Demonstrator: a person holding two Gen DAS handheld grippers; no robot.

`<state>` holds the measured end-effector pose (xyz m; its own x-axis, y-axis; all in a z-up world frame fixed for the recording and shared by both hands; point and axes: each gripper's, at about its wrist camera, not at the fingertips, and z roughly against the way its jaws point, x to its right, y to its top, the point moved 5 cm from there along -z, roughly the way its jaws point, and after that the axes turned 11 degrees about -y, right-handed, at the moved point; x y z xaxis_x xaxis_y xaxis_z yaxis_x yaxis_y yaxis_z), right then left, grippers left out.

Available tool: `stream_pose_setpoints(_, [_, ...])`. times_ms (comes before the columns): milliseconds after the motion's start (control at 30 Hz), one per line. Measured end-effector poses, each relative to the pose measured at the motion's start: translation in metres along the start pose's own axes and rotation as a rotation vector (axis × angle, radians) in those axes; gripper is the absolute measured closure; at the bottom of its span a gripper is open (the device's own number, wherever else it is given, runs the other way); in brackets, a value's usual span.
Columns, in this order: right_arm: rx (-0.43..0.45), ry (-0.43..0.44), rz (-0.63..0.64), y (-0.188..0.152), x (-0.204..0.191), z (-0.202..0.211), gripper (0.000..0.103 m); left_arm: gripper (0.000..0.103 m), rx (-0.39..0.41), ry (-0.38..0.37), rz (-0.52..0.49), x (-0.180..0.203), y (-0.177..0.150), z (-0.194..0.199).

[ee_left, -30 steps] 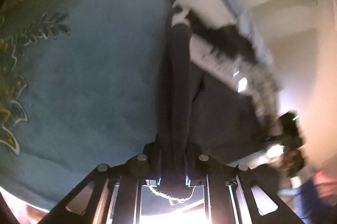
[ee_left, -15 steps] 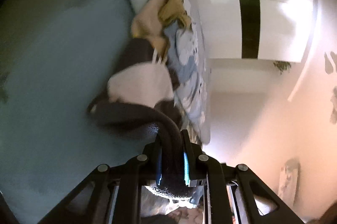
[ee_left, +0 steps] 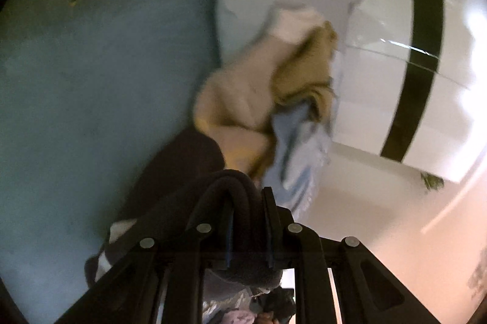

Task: Fold clothes

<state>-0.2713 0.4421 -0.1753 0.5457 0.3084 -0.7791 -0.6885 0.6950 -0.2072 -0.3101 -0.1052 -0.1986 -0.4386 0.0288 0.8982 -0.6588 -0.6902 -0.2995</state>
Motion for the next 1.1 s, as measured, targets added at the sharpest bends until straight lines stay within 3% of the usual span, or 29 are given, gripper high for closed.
stream_pose_setpoints(100, [0.002,-0.031,-0.013,0.009,0.007,-0.012,0.091,0.081,0.012,0.018,0.024,-0.008,0.007,-0.012])
stream_pose_setpoints(200, [0.008,-0.054,-0.009,0.012,0.008,-0.020,0.090,0.062,0.021,0.028,0.020,-0.006,0.010,-0.021])
stream_pose_setpoints(300, [0.038,-0.029,0.019,0.013,-0.003,-0.018,0.062,0.040,0.018,-0.021,-0.015,0.012,0.009,-0.025])
stream_pose_setpoints(367, [0.071,-0.004,0.051,0.013,-0.014,-0.010,0.052,0.037,0.008,-0.052,-0.046,0.026,0.006,-0.024])
stream_pose_setpoints(500, [0.095,-0.017,0.117,0.006,-0.027,0.008,0.051,0.036,-0.029,-0.050,-0.145,0.050,-0.005,-0.020])
stream_pose_setpoints(633, [0.138,-0.059,0.177,-0.017,-0.014,0.032,0.048,0.033,-0.027,0.036,-0.313,0.054,-0.028,0.008])
stream_pose_setpoints(733, [0.160,-0.150,0.174,-0.043,0.025,0.042,0.048,0.029,0.017,0.193,-0.420,0.026,-0.044,0.038])
stream_pose_setpoints(800, [0.148,-0.166,0.131,-0.056,0.049,0.039,0.048,0.029,0.022,0.249,-0.397,-0.010,-0.053,0.053])
stream_pose_setpoints(867, [0.121,-0.147,0.074,-0.071,0.073,0.032,0.048,0.029,-0.002,0.239,-0.322,-0.044,-0.060,0.060])
stream_pose_setpoints(967, [0.103,-0.132,0.015,-0.085,0.092,0.020,0.047,0.029,-0.020,0.200,-0.208,-0.082,-0.067,0.064])
stream_pose_setpoints(1100, [0.136,-0.121,-0.044,-0.089,0.100,0.013,0.047,0.028,-0.023,0.130,-0.147,-0.095,-0.068,0.055])
